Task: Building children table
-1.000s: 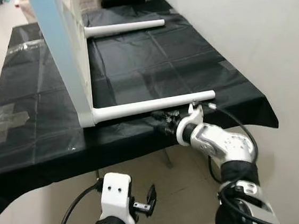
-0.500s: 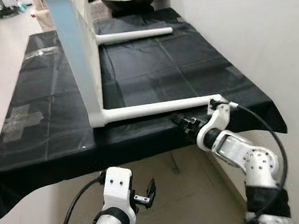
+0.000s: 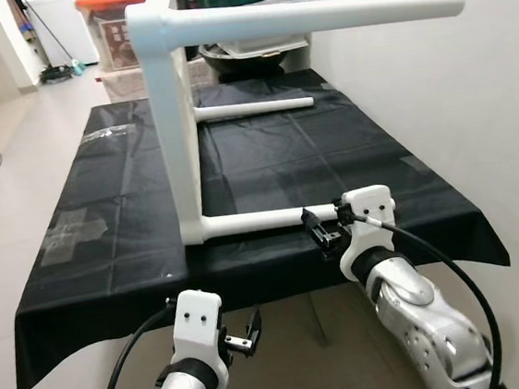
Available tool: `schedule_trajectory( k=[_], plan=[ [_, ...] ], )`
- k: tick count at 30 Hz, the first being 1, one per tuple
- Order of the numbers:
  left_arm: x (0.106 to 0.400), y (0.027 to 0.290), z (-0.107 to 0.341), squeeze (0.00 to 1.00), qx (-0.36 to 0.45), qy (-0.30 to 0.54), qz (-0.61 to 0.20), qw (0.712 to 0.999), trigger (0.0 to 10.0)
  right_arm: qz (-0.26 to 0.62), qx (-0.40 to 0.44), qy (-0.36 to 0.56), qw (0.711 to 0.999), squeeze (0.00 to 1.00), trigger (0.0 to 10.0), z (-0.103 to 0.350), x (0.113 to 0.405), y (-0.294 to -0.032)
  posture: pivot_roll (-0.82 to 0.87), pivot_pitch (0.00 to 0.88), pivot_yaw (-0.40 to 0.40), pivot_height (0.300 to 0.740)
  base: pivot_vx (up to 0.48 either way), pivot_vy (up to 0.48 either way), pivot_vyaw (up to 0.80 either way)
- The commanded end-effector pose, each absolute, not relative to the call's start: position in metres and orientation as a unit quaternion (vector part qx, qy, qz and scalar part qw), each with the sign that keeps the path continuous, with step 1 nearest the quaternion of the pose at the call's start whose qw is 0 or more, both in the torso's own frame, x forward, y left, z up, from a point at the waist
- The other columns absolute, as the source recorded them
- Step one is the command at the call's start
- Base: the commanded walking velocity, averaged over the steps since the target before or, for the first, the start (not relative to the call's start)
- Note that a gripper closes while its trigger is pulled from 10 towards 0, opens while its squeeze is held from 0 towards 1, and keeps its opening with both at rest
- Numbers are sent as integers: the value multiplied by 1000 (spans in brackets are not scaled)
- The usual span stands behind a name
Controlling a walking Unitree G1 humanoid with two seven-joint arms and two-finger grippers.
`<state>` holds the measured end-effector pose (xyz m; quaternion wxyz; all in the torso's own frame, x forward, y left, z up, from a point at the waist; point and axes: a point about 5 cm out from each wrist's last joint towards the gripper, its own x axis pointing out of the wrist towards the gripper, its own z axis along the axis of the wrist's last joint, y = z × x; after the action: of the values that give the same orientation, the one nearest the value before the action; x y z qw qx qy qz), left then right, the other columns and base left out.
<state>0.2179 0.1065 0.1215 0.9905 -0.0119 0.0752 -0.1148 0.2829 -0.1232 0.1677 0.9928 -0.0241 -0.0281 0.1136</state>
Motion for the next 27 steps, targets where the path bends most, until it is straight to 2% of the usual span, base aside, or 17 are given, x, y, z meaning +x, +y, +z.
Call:
schedule_trajectory(
  k=[1,11,19,25,27],
  plan=[
    [222,110,118,0,-1,74,-103,992,10000,119,-47,-22,992,0,10000,151,277,-119,49,0,-28,740,0,0,0],
    [228,111,110,0,-18,79,-96,992,10000,121,-57,-14,991,0,10000,134,273,-118,41,0,-31,740,0,-358,0],
    [230,114,108,0,-41,76,-78,993,10000,114,-62,-28,991,0,10000,128,273,-120,38,0,-35,740,319,-350,0],
    [232,115,106,0,-54,72,-71,993,10000,127,-70,-40,989,0,10000,127,274,-117,39,0,-44,740,0,0,0],
    [233,114,108,0,-48,66,-72,994,10000,142,-87,-57,984,0,10000,130,273,-113,40,0,-43,740,0,0,794]
  ],
)
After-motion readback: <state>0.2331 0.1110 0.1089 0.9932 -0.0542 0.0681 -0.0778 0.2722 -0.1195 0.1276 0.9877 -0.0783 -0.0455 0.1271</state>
